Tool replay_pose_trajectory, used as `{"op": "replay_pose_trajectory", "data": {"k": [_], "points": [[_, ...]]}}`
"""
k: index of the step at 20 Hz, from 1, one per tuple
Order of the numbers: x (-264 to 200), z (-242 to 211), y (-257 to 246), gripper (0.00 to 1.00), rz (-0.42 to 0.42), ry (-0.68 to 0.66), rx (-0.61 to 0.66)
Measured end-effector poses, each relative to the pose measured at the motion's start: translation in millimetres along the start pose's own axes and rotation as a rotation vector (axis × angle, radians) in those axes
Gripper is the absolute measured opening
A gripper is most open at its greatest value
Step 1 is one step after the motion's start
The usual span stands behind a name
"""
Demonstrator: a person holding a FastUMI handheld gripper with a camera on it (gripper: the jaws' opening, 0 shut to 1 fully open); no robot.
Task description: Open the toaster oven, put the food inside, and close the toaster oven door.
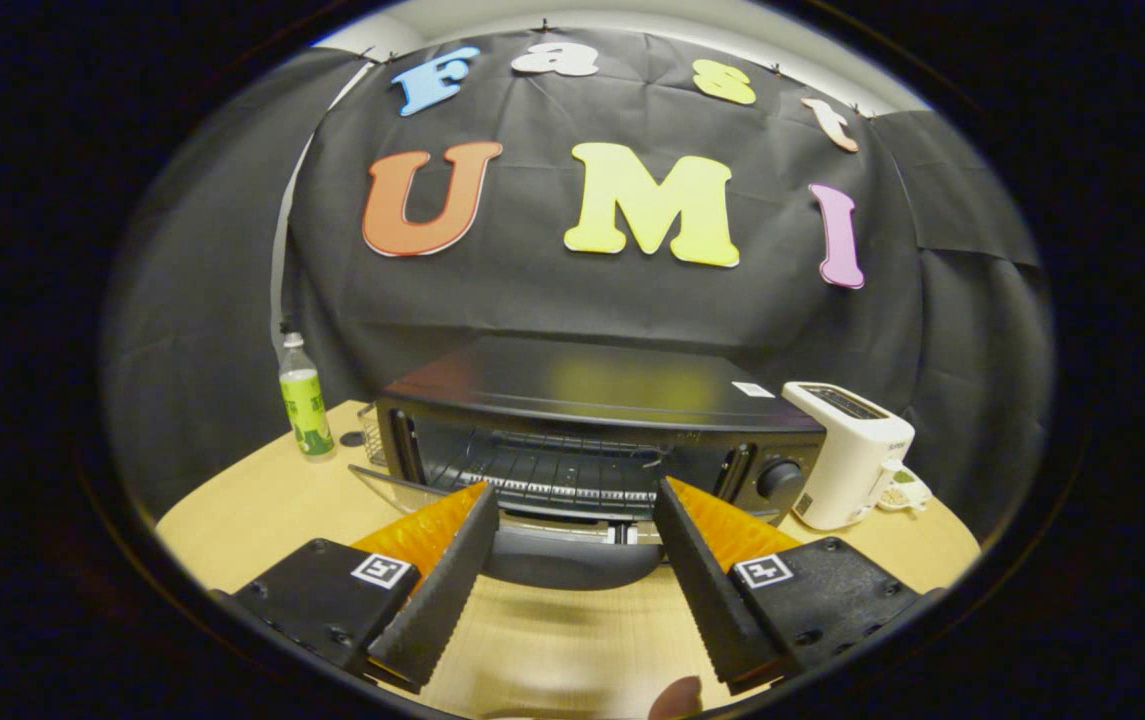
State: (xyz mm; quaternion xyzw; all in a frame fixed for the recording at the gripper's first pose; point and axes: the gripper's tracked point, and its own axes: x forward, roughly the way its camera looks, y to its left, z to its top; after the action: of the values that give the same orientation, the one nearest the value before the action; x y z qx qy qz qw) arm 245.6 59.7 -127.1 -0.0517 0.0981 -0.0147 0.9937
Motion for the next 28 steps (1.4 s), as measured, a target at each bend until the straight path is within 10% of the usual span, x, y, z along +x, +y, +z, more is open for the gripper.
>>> {"op": "replay_pose_trajectory", "data": {"k": [28], "points": [[-23,-89,11,1.00,0.167,0.368,0.110]]}}
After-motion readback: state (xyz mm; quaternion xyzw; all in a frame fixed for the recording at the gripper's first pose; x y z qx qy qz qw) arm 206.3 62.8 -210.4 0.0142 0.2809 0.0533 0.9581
